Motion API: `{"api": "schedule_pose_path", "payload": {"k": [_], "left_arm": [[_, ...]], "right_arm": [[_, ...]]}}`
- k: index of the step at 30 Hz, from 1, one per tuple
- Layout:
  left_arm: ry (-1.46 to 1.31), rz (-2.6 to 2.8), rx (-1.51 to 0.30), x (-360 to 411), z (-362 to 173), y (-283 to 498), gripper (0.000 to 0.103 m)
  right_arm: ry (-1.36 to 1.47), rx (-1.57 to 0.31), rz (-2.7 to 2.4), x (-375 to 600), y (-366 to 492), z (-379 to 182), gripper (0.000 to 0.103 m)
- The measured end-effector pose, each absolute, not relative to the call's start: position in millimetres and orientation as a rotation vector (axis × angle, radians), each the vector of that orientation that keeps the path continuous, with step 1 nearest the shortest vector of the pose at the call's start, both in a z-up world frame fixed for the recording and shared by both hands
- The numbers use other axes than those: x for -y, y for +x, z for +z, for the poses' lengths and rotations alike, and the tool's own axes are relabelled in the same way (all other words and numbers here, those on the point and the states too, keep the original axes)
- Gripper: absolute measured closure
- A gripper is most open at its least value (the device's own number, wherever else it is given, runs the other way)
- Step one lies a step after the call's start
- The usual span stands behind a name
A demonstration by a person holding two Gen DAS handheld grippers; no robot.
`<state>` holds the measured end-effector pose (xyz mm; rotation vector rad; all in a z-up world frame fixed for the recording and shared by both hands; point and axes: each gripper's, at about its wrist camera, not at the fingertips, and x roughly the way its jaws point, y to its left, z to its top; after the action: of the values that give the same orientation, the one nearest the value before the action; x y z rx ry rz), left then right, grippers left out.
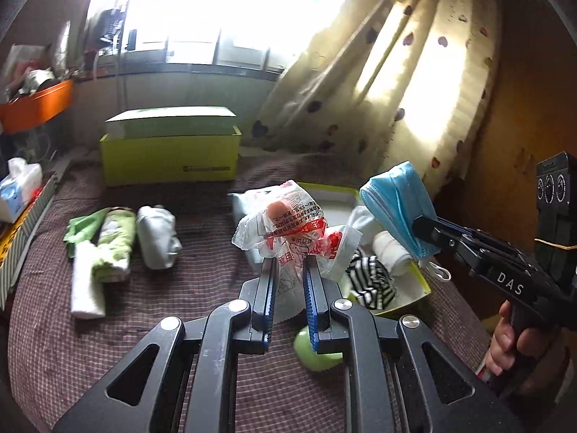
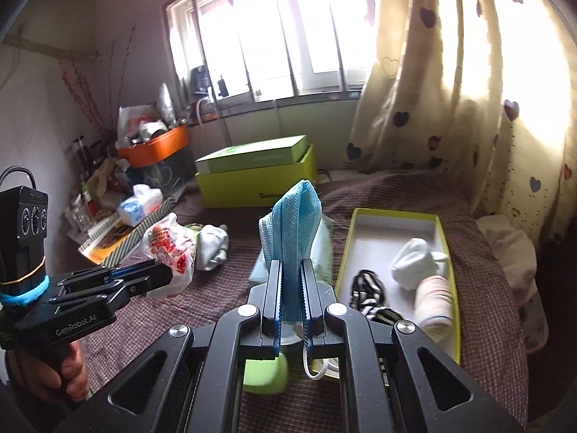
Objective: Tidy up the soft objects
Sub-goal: 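Carry the snack bag and blue mask over the white tray with both grippers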
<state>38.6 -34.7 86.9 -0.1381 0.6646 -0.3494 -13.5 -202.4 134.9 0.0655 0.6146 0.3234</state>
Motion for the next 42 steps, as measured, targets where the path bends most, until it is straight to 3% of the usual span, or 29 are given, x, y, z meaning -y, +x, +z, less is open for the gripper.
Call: {"api": "schedule_pose_path", "payload": {"k": [10, 20, 33, 42], "left_arm": [[-0.088, -0.438, -0.7, 83.7, 82.7, 46.9, 0.087], [-0.025, -0.545, -0.818, 144.6, 50.5, 59.1, 0.087], [-0.03, -0.602, -1.013, 189.7, 4.4, 91.3, 0.087], [-0.011, -0.529, -1.039, 204.6, -4.2, 118.5, 0.087]], "right_arm": [[0.098, -0.619, 0.233, 252.3, -24.0, 128.9, 0.094], [0.154, -0.722, 0.146, 305.4, -20.5, 86.5, 0.094], [0.21, -0.825, 0.167, 323.5, 10.0, 42.7, 0.094], [0.224, -0.823, 0.188, 326.8, 40.9, 37.1, 0.094]]}}
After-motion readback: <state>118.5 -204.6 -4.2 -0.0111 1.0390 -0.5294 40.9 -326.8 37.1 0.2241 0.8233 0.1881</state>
